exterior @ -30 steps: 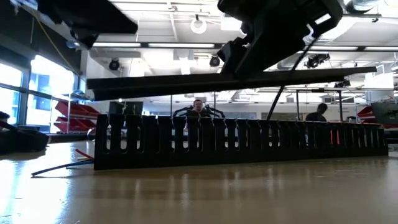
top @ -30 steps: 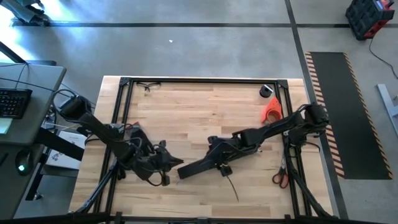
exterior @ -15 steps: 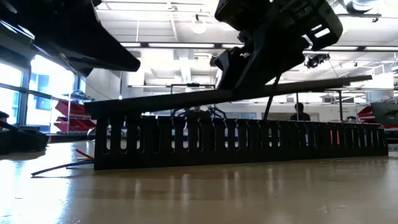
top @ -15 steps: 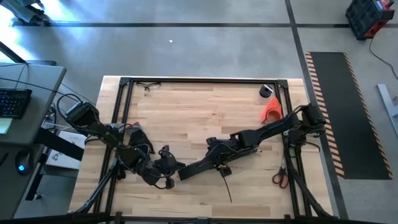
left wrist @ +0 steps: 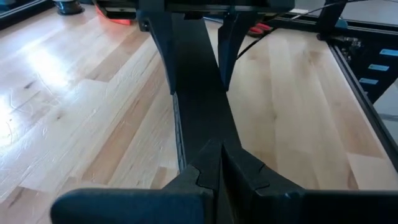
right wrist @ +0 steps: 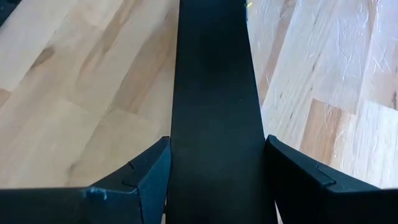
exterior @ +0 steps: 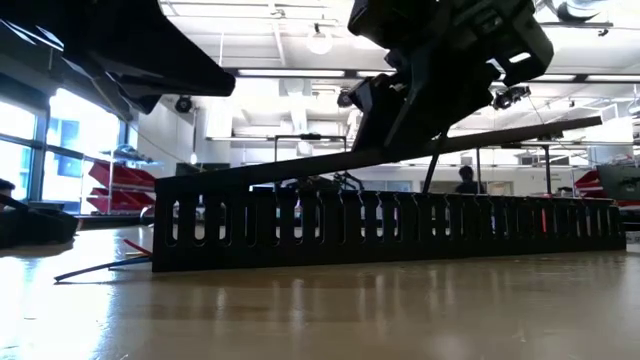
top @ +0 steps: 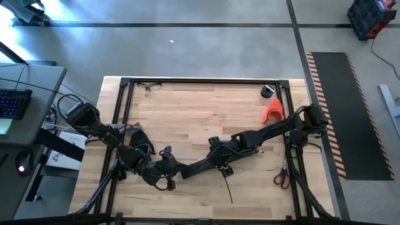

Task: Ziptie cables
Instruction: Close the black cable duct

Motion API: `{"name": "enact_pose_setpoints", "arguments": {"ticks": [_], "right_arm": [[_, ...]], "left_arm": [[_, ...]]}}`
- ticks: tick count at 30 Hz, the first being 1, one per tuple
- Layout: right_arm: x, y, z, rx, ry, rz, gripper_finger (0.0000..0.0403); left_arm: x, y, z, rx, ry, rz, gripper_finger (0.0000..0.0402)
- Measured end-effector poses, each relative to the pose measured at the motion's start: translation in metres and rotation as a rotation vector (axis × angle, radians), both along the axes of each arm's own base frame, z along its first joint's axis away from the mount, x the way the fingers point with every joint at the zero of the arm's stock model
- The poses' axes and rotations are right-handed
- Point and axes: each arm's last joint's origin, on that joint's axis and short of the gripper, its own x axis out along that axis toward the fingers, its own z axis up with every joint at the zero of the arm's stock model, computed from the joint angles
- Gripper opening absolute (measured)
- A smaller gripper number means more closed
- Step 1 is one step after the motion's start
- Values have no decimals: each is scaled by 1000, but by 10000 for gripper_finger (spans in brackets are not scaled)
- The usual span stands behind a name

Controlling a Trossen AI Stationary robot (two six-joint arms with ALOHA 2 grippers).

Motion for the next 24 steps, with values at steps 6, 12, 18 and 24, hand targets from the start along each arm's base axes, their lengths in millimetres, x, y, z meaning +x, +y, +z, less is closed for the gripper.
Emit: {"name": "enact_pose_setpoints", "arguments": {"ticks": [6,12,18,24], "right_arm": [[2,2,2,-4,-43,28,187],[2,1,2,-43,-41,11,94],[2,1,2,-39,-41,20,51],[2,2,2,-29,-44,60,46]], "left_arm": [[0,0,0,-1,-2,0,0],[0,0,0,0,-1,0,0],[0,0,0,7,0,-3,0],[0,0,0,10,-2,2,0]]}}
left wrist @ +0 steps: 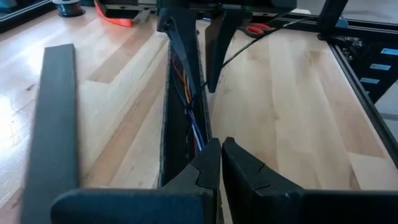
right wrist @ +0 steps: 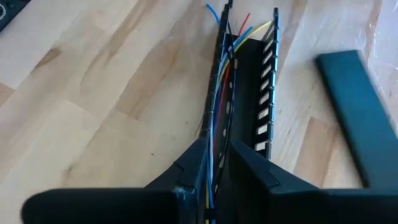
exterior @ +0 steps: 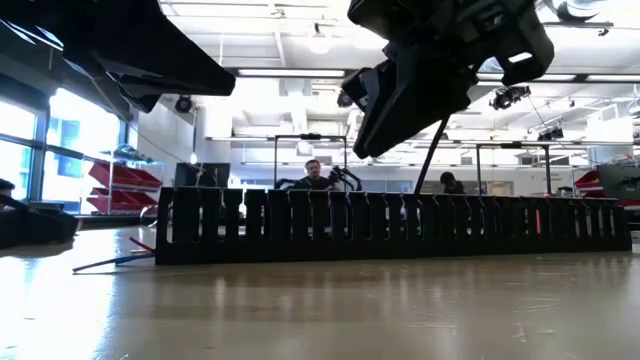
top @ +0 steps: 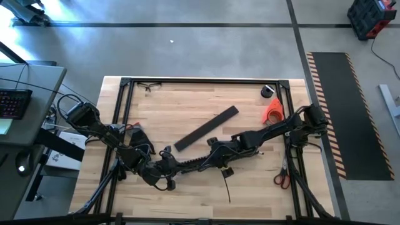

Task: Ziptie cables
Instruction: Close the black cable duct

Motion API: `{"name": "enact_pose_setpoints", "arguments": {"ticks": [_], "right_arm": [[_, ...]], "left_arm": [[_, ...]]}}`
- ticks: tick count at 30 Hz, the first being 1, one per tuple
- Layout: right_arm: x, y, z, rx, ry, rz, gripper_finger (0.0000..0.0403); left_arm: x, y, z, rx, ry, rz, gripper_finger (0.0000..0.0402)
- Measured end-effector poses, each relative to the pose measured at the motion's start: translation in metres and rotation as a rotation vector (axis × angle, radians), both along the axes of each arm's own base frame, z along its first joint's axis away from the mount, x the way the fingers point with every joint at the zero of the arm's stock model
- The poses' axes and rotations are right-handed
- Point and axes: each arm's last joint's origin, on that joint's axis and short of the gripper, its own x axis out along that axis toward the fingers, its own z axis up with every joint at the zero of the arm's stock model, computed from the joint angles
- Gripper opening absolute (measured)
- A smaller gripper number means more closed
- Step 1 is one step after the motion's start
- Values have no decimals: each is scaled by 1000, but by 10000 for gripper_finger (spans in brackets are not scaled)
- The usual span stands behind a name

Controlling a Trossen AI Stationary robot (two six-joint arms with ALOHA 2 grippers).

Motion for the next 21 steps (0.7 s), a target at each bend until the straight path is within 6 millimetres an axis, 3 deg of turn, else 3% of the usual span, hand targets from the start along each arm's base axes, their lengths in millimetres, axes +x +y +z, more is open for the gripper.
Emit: {"name": "enact_pose_setpoints", "arguments": {"ticks": [4,8,15,21], "right_arm": [[-1,-6,6,-9,-10,8,73],[-3,-24,19,-37,-39,14,116],[-3,-93,18,62,-10,30,183],[-10,-149,-7,170,-175,-24,191]], "left_arm": [[1,2,0,12,-9,30,0],[4,9,0,9,-4,61,0],[12,27,-3,3,10,178,1],[18,43,-6,17,34,241,1]]}}
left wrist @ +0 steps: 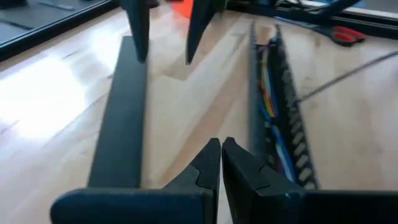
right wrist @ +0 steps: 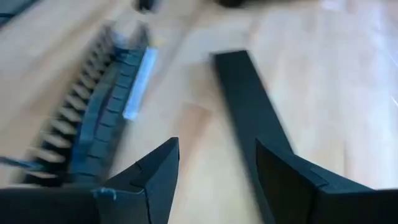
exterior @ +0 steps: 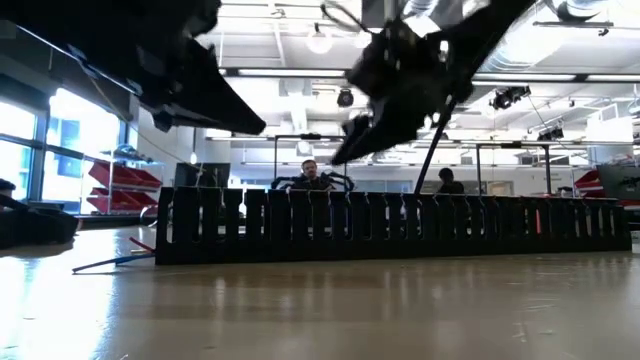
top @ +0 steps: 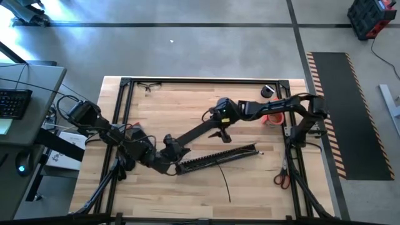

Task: Ziptie cables
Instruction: Close the black cable duct

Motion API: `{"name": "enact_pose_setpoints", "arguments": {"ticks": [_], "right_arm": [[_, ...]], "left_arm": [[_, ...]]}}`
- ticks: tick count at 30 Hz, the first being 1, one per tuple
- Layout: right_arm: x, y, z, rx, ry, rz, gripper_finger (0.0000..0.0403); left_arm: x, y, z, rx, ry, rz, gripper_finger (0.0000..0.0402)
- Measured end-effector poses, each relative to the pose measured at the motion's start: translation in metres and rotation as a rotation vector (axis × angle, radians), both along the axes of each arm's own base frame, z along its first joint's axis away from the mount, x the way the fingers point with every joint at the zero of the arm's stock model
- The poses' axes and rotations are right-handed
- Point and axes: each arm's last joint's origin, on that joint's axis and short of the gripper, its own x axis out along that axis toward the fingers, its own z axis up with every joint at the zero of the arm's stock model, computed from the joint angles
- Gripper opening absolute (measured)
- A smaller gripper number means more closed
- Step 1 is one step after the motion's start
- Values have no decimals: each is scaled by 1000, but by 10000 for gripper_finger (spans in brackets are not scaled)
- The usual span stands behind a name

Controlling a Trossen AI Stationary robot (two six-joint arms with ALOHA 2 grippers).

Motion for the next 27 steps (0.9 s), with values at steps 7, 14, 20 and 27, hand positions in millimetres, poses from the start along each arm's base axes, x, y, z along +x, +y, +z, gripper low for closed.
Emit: {"name": "enact_pose_setpoints", "arguments": {"ticks": [7,14,20,27], "right_arm": [[4,-18,-24,-44,-126,-38,192],[37,-25,-53,-38,-139,-47,194],[67,-40,-73,-23,-10,-101,228],[60,-51,-77,-41,79,-84,245]], "left_arm": [[9,24,-1,27,26,78,1],[18,52,-2,52,62,140,1],[20,78,-9,-18,150,152,1],[8,93,-30,-89,210,130,1]]}}
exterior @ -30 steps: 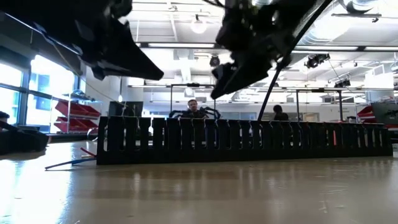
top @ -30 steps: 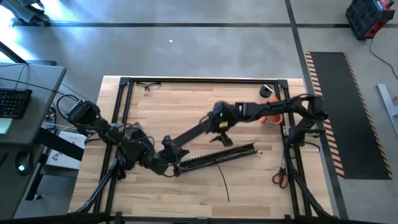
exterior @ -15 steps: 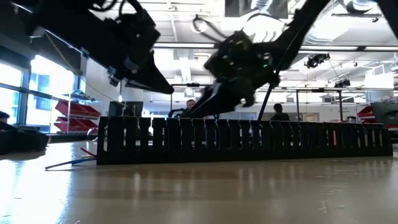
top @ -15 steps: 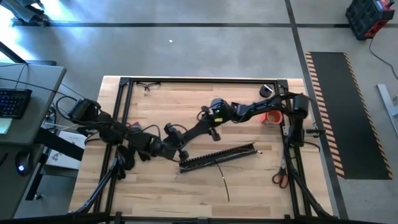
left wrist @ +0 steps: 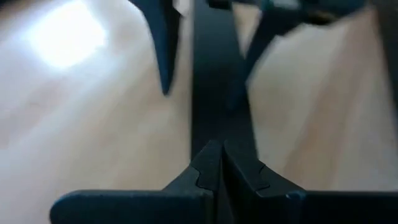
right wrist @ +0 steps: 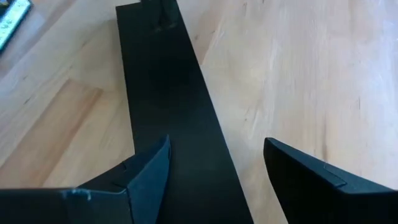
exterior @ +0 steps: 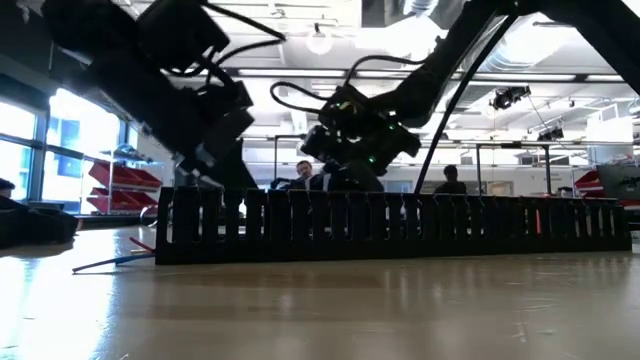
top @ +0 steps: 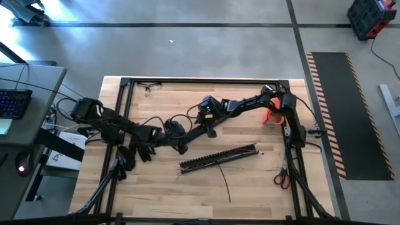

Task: Ziptie cables
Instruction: Close the black cable duct

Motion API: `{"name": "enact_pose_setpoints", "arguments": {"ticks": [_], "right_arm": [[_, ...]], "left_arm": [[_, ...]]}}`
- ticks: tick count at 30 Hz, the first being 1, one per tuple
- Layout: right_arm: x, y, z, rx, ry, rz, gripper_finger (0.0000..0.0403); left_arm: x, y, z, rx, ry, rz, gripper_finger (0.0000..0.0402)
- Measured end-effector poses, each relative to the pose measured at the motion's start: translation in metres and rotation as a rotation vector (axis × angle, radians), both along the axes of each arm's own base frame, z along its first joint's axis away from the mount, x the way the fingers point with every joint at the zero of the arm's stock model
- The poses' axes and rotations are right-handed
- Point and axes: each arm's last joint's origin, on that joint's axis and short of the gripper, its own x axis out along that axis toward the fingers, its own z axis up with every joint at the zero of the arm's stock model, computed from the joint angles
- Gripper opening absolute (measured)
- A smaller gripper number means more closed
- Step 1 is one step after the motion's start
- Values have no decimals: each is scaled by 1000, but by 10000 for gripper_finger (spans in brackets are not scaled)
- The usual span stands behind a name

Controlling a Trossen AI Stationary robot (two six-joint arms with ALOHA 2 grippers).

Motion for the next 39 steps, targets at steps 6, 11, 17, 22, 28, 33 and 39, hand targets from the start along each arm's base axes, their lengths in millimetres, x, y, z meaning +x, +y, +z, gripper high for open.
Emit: {"name": "enact_pose_setpoints", "arguments": {"ticks": [6,11,17,22,28,33,39], "right_arm": [[-7,12,-10,70,-1,-42,245],[0,33,-11,130,6,-266,245],[6,49,-1,72,-71,-247,245],[3,33,27,-5,-168,-151,245],[-7,24,15,-24,-131,97,245],[-6,16,-3,1,-119,97,246],[-7,20,-13,57,-95,144,265]], "left_arm": [[-13,-3,-20,-89,-21,-83,1],[-23,-2,-27,-95,-56,-64,1],[-24,-2,-28,-97,-55,-70,1],[-25,-7,-22,-115,-91,-72,0],[-25,-16,-16,-161,-113,-168,0],[-25,-18,-16,-180,-116,-176,0],[-28,-17,-19,-182,-79,-165,0]]}}
